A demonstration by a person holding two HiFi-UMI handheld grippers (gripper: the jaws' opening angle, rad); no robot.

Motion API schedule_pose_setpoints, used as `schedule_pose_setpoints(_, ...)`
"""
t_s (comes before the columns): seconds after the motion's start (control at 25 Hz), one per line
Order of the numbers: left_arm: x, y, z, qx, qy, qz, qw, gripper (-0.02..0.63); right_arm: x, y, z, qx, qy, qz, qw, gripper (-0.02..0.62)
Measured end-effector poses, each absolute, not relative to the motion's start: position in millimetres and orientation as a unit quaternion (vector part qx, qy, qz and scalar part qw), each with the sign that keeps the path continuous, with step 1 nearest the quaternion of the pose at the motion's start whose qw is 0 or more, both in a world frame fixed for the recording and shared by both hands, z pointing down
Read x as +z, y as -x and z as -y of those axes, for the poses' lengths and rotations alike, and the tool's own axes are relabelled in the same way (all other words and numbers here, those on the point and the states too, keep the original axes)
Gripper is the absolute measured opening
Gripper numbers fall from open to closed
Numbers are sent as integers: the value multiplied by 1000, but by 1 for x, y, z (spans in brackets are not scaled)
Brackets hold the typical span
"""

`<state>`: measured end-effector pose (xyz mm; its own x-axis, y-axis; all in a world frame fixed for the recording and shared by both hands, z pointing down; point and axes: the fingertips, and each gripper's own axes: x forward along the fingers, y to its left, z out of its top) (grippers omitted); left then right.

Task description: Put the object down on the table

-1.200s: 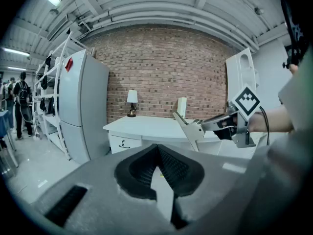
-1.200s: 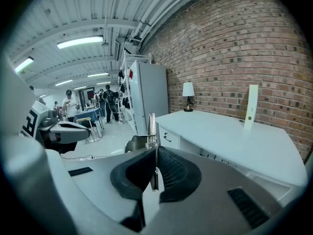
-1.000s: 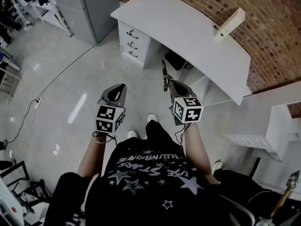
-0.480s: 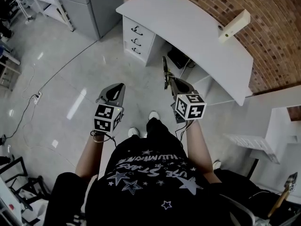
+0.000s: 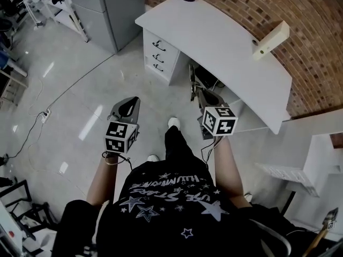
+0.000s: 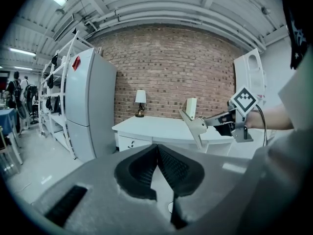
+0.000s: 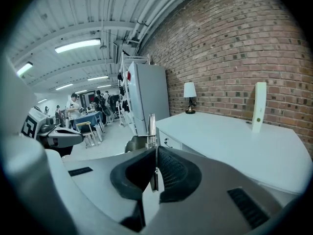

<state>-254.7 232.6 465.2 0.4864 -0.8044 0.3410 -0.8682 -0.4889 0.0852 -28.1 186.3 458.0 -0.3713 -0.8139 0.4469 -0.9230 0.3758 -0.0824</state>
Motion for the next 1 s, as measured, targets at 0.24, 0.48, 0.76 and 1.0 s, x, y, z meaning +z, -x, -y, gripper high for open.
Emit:
schedule_pose_setpoints(0.24, 465, 238, -165, 142, -850, 495, 113, 20, 463, 7, -116, 163, -535, 813, 161, 11)
schedule_pose_setpoints(0.48, 458, 200, -86, 151, -852, 491, 103, 20, 462, -33, -35, 169, -535, 813, 154, 11)
schedule_pose_setpoints(0.76, 451, 157, -11, 158, -849, 494, 104, 20, 463, -82, 47, 179, -536, 811, 152, 11)
schedule_pose_setpoints(1.0, 450, 129, 36, 164, -845, 500, 97, 20, 473, -106, 103, 176, -523, 818, 162, 11)
